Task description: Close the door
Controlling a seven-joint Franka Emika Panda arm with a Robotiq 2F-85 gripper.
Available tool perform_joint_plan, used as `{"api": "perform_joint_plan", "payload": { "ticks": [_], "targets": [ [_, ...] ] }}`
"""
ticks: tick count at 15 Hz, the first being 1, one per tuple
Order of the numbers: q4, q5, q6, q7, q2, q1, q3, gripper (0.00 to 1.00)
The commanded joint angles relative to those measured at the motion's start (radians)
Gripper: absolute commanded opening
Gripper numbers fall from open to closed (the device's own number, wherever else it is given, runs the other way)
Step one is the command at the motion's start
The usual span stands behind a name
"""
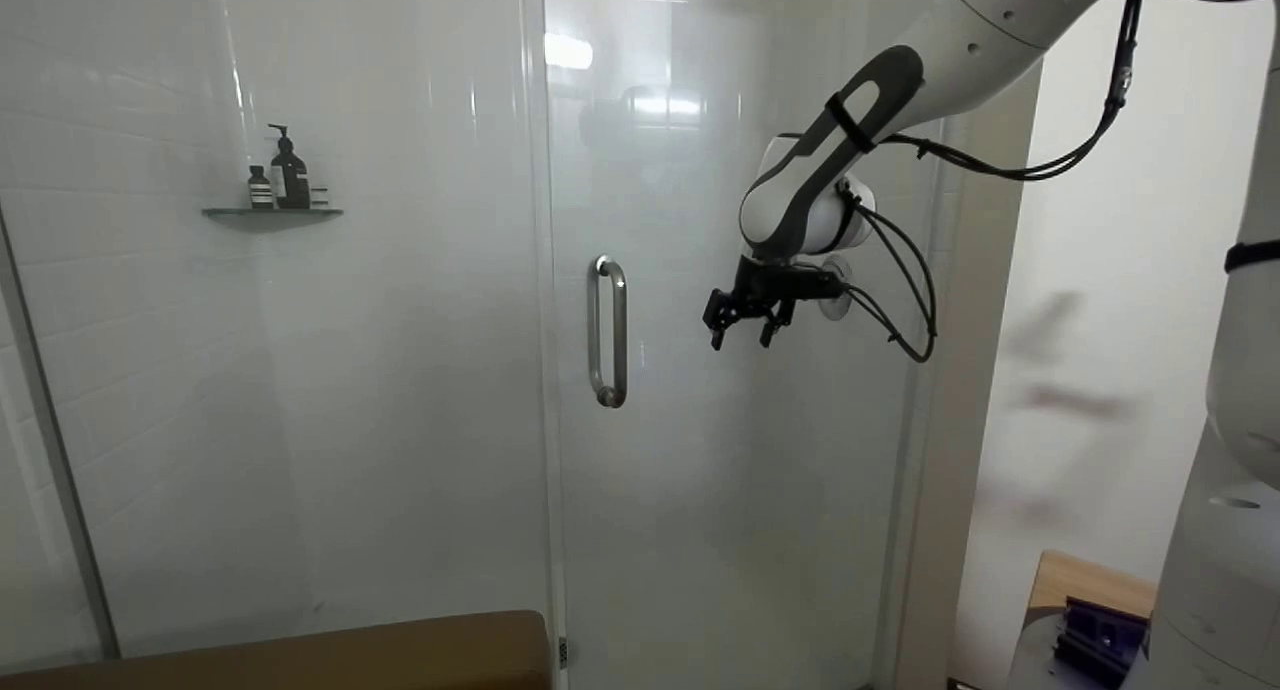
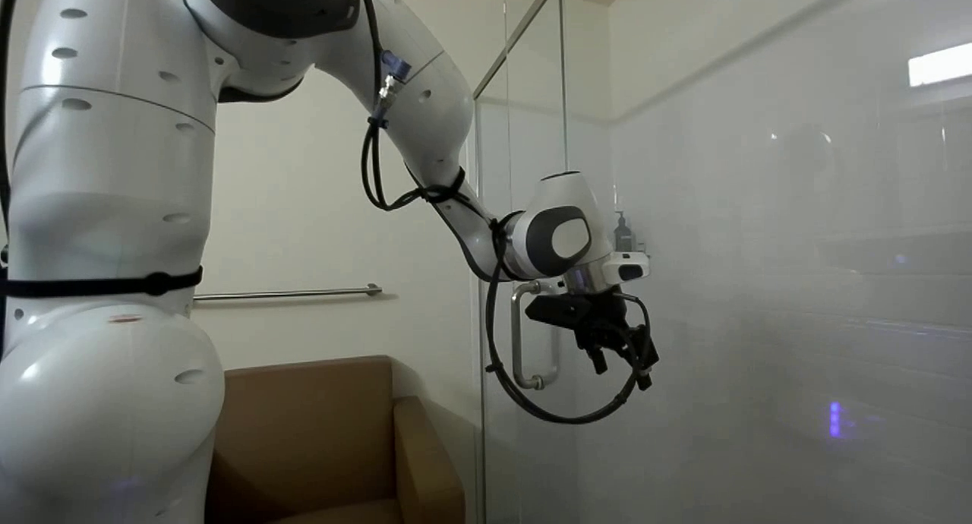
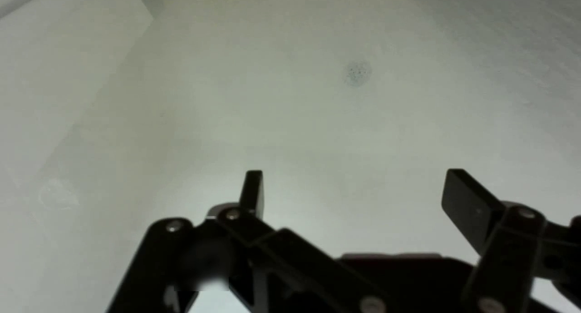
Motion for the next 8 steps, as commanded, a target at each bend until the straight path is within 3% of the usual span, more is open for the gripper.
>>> {"api": "perform_joint_plan", "payload": {
  "ticks": [1,8],
  "targets": [
    [0.115,-0.071,0.021,0.120,0.109,0.005,-0.019,1.00],
    [0.237,-0.071,-0.011,0.188,0.207,0.039,-0.056,1.00]
  ]
}}
